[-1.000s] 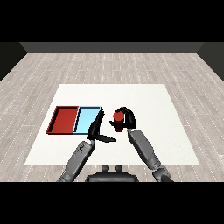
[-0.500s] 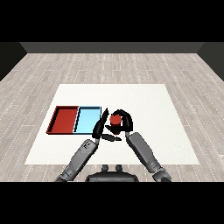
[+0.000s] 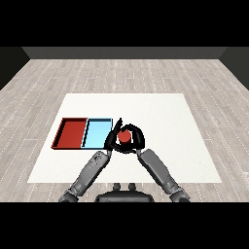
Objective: Pick the red can and put it in the red box
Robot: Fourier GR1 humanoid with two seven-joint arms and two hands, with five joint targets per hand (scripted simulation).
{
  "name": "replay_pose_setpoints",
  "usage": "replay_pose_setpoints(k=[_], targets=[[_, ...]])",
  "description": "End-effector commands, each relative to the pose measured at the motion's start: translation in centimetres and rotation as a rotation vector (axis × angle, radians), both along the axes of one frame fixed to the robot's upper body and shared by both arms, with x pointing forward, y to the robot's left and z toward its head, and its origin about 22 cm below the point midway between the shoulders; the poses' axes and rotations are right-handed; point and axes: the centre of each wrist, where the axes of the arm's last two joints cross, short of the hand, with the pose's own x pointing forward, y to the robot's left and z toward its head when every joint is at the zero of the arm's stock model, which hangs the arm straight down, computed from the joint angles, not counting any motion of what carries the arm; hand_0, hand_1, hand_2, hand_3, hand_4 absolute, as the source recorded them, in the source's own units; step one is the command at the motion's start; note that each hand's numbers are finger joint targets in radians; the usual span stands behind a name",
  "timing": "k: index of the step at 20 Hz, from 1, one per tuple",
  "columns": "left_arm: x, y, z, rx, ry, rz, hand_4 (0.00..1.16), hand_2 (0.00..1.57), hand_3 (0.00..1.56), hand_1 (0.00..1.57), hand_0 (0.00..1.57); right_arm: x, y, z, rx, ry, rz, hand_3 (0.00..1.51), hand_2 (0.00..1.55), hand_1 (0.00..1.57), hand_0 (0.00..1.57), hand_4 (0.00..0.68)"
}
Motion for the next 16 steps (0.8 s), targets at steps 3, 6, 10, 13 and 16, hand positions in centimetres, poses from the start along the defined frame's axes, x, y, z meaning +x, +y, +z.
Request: replay_pose_setpoints(k=[3,6,10,13,16], targets=[[0.7,-0.2,-0.7,0.057,0.014,-0.024,0.0,0.0,0.0,0.0,0.0,-0.6,0.9,1.2,0.031,0.009,0.033,1.38,1.43,1.44,1.44,0.594],[-0.8,-2.3,-0.8,0.028,0.007,-0.021,0.0,0.0,0.0,0.0,0.0,-0.4,0.0,-0.1,0.051,0.001,0.04,1.39,1.44,1.46,1.46,0.588],[-0.1,-1.8,-1.7,0.007,-0.028,0.004,0.0,0.0,0.0,0.0,0.0,-0.2,4.2,1.2,0.027,0.003,0.049,1.4,1.45,1.46,1.46,0.523],[-0.8,-2.4,-0.6,0.068,-0.016,0.092,0.55,0.78,0.0,0.77,0.77,-1.0,2.8,0.6,0.039,-0.015,0.042,1.41,1.47,1.51,1.51,0.512],[-0.5,-2.5,-1.6,0.059,0.004,0.079,0.86,1.32,1.25,1.3,1.3,-0.5,2.7,1.7,0.054,-0.028,0.057,1.4,1.46,1.51,1.51,0.528]])
